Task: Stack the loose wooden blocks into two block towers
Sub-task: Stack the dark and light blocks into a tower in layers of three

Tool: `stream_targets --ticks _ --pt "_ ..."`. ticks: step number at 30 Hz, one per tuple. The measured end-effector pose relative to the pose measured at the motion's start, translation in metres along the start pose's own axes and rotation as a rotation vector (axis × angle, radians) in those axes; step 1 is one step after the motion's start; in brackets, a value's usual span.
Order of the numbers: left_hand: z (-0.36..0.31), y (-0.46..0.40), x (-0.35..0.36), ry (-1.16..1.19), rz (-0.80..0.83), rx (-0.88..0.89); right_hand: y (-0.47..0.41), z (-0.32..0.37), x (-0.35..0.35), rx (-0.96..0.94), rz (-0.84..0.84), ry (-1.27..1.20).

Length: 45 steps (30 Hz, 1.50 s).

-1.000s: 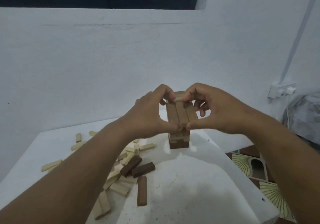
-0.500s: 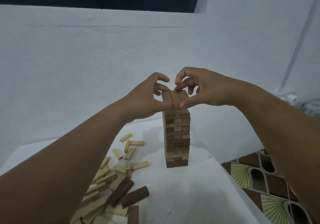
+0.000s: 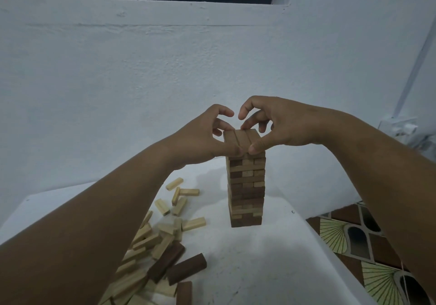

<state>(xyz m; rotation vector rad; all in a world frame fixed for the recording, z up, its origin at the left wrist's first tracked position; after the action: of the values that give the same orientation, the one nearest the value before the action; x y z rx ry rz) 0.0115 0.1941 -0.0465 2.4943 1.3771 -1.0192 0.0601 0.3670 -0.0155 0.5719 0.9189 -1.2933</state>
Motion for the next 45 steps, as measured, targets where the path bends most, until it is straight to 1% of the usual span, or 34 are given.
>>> stream_targets --ticks 6,10,13,15,17,19,21,23,26,29,31,32,34,37,41,43,45 --pt "0.003 0.001 0.002 0.004 0.009 -0.008 -0.001 -0.004 0.001 0.017 0.006 0.046" --pt "0.000 0.008 -0.001 -0.052 -0.010 0.009 0.007 0.000 -0.004 0.011 -0.009 0.076" --pt "-0.004 0.026 -0.013 -0.072 -0.101 0.045 0.021 0.011 -0.012 -0.024 -0.111 0.138" --pt "-0.002 0.046 -0.024 -0.074 -0.169 0.062 0.033 0.024 -0.014 -0.086 -0.240 0.148" --pt "0.004 0.072 -0.032 -0.096 -0.221 0.071 0.050 0.040 -0.007 -0.168 -0.361 0.111" --pt "0.014 0.099 -0.035 -0.157 -0.250 0.064 0.068 0.053 0.012 -0.218 -0.409 0.042" --pt "0.030 0.125 -0.030 -0.247 -0.243 0.023 0.082 0.061 0.043 -0.237 -0.369 -0.001" --pt "0.051 0.150 -0.023 -0.329 -0.214 -0.042 0.089 0.061 0.087 -0.214 -0.240 -0.023" --pt "0.078 0.170 -0.002 -0.486 -0.078 -0.136 0.095 0.050 0.153 -0.131 -0.048 -0.013" --pt "0.095 0.183 0.019 -0.660 0.062 -0.147 0.098 0.044 0.206 -0.119 0.091 0.000" --pt "0.101 0.190 0.025 -0.677 0.062 -0.136 0.098 0.042 0.228 -0.120 0.162 0.017" --pt "0.104 0.192 0.026 -0.670 0.038 -0.126 0.099 0.041 0.235 -0.116 0.175 0.029" --pt "0.105 0.195 0.027 -0.658 -0.006 -0.116 0.101 0.039 0.238 -0.116 0.147 0.052" --pt "0.104 0.195 0.028 -0.618 -0.018 -0.094 0.105 0.038 0.231 -0.119 0.125 0.089" --pt "0.104 0.200 0.029 -0.475 -0.073 -0.102 0.110 0.036 0.221 -0.124 0.147 0.159" --pt "0.102 0.201 0.030 -0.386 -0.140 -0.100 0.113 0.032 0.219 -0.116 0.125 0.198" --pt "0.097 0.200 0.035 -0.349 -0.169 -0.096 0.116 0.028 0.217 -0.091 0.102 0.220"
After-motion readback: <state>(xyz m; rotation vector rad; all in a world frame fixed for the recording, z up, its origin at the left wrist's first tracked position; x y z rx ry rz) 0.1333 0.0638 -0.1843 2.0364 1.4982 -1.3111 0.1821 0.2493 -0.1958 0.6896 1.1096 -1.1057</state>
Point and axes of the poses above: each hand's wrist, its own y-axis away from the middle knuckle, its own x-axis out of the palm, z = x × y, the point moved 4 cm from there along -y, towards the middle knuckle, and after that the axes turned 2 degrees about -z, right-handed, at the moved point
